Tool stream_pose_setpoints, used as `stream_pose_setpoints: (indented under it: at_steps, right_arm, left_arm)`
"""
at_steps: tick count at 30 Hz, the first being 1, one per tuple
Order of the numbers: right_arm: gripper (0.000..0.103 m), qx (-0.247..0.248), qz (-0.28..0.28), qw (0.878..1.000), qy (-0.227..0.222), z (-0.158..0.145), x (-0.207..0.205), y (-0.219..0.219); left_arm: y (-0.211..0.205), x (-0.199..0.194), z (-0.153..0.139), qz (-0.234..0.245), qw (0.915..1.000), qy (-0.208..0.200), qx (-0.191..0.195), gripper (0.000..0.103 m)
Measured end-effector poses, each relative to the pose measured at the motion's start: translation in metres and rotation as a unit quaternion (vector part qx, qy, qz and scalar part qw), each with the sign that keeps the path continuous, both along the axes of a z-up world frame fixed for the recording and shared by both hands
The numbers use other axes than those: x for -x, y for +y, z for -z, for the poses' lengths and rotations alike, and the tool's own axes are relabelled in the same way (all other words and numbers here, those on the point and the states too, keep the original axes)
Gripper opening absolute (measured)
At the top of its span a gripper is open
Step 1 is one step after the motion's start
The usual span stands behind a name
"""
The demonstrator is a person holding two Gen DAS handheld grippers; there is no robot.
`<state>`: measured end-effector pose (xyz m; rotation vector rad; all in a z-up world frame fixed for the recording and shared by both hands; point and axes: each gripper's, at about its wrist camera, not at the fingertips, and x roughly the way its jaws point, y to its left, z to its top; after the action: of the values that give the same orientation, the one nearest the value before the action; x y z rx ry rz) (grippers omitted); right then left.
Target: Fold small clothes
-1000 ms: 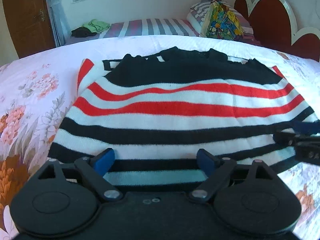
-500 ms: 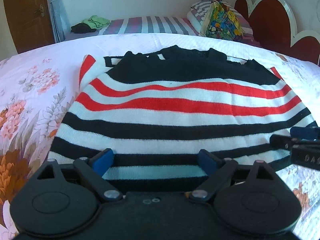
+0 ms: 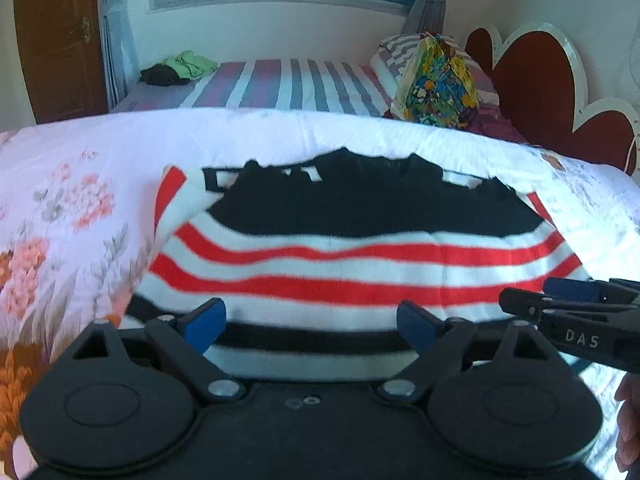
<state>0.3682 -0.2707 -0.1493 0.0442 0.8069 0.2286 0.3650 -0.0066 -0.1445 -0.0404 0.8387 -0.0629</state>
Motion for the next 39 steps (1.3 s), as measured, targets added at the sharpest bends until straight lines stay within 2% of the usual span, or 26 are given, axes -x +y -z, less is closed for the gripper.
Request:
stream_pose_setpoints:
  at_steps: [6,8,11,16,18,20,21,24,26,27,29,30,31,35,39]
  right_arm:
    - [0.057,-0.003,0.003,1.0,-0.009,-0.001,-0.019,0.007]
    - [0.057,-0.002,0.0,1.0,-0.011,-0.001,-0.025,0.011]
    - [0.057,-0.006,-0.004,1.0,-0.014,0.001,-0.032,0.018]
    - [0.057,-0.004,-0.011,1.0,-0.019,0.006,-0.039,0.031]
    - [0.057,0.026,-0.013,0.999,-0.019,0.014,-0.042,0.038]
    - [0.057,0.055,-0.024,0.998,0.003,0.029,-0.048,0.045]
    - [0.057,0.062,-0.029,0.998,-0.004,0.029,-0.047,0.046]
    - [0.057,0.05,-0.025,0.998,0.002,0.024,-0.049,0.043]
    - [0.057,0.023,-0.012,1.0,-0.016,0.017,-0.047,0.038]
    - [0.057,0.026,-0.011,0.999,-0.017,0.019,-0.047,0.04]
    - [0.058,0.061,-0.029,0.998,-0.002,0.027,-0.05,0.049]
    - [0.058,0.073,-0.035,0.997,-0.01,0.025,-0.047,0.052]
    - [0.058,0.071,-0.036,0.997,-0.005,0.021,-0.047,0.051]
    - [0.058,0.011,-0.024,1.0,-0.013,0.005,-0.037,0.037]
    - [0.058,0.011,-0.037,0.999,-0.003,0.006,-0.029,0.041]
  left_arm:
    - [0.012,-0.023,0.014,-0.026,0.9996,0.002,0.0,0.092]
    - [0.018,-0.032,0.025,-0.03,0.9994,0.017,-0.004,0.094]
    - [0.032,-0.037,0.038,-0.031,0.9989,0.021,0.029,0.097]
    - [0.034,-0.032,0.038,-0.03,0.9989,0.01,0.033,0.097]
    - [0.035,-0.026,0.033,-0.042,0.9985,0.004,0.036,0.095]
    - [0.035,-0.022,0.028,-0.044,0.9985,-0.007,0.032,0.094]
    - [0.036,-0.021,0.027,-0.041,0.9985,-0.009,0.035,0.094]
    - [0.042,-0.027,0.035,-0.038,0.9987,0.004,0.035,0.096]
    - [0.047,-0.029,0.04,-0.035,0.9985,0.001,0.041,0.097]
    - [0.044,-0.029,0.04,-0.03,0.999,0.002,0.032,0.097]
    - [0.041,-0.027,0.036,-0.029,0.9992,0.003,0.028,0.096]
    - [0.042,-0.024,0.032,-0.035,0.9988,0.005,0.033,0.096]
    - [0.044,-0.021,0.028,-0.04,0.9984,0.005,0.041,0.096]
    - [0.054,-0.001,0.016,-0.067,0.9957,0.011,0.064,0.098]
    - [0.06,0.017,0.017,-0.076,0.9937,0.018,0.08,0.098]
